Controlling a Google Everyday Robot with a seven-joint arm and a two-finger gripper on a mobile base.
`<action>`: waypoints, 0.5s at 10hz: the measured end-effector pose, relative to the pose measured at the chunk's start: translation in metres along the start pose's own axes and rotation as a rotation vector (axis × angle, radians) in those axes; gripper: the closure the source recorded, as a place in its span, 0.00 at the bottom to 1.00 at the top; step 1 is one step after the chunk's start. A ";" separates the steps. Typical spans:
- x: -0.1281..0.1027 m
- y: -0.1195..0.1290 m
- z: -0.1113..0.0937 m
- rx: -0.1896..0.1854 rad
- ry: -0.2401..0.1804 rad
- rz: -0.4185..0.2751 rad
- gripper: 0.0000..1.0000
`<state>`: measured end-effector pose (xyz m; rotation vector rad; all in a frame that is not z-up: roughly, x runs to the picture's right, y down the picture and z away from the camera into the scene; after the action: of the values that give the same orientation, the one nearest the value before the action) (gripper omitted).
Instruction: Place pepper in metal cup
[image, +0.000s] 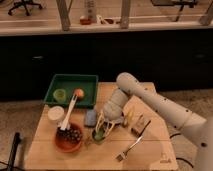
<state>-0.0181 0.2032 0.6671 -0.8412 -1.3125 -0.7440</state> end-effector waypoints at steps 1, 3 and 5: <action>-0.002 0.000 0.003 -0.022 -0.011 0.011 1.00; -0.006 0.000 0.012 -0.076 -0.038 0.039 1.00; -0.008 0.002 0.020 -0.117 -0.066 0.060 1.00</action>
<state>-0.0277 0.2214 0.6604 -1.0023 -1.3066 -0.7570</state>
